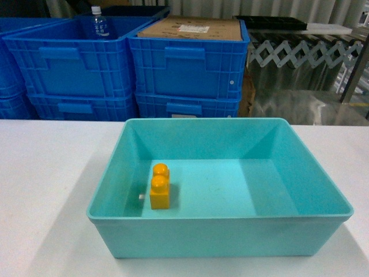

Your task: Pick red block from blue box to shelf

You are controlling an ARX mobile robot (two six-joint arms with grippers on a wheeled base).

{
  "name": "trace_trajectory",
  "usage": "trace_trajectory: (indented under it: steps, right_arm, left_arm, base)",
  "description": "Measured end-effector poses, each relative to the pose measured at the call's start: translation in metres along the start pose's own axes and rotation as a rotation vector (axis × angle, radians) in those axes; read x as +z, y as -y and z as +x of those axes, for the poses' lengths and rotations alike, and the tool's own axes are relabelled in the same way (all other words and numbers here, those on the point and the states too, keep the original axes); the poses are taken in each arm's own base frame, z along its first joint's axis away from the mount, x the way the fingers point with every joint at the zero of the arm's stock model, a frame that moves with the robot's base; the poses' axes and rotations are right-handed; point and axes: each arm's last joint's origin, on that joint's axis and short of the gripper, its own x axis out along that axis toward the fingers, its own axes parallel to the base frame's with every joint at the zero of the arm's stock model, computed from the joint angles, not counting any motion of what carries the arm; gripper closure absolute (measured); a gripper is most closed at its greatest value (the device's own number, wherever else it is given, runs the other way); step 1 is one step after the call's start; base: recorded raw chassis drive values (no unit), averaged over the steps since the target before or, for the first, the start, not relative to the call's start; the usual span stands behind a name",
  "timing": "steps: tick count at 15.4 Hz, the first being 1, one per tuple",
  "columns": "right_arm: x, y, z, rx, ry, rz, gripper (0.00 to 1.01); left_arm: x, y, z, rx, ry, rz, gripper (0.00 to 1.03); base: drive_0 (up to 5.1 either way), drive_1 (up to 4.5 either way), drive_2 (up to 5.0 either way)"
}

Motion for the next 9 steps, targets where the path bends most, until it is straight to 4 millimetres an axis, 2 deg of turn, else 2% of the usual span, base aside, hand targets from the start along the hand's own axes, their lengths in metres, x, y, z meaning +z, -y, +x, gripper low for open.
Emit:
trace_trajectory:
  steps: [2,5,8,9]
  right_arm:
    - [-0.006,0.007,-0.020,0.000,-0.001,0.007,0.72]
    - [-0.012,0.018,-0.040,0.003,-0.007,0.010,0.72]
    - [-0.016,0.019,-0.057,0.001,0.029,0.011,0.72]
    - [-0.025,0.019,-0.063,0.002,-0.009,0.011,0.72]
  left_arm:
    - [0.000,0.000,0.000,0.000,0.001,0.000,0.05]
    - [0.000,0.000,0.000,0.000,0.001,0.000,0.05]
    - [0.000,0.000,0.000,0.000,0.001,0.000,0.05]
    - [0.000,0.000,0.000,0.000,0.001,0.000,0.05]
  base:
    - [0.0,0.00,0.0]
    - [0.0,0.00,0.0]
    - [0.0,0.00,0.0]
    - [0.0,0.00,0.0]
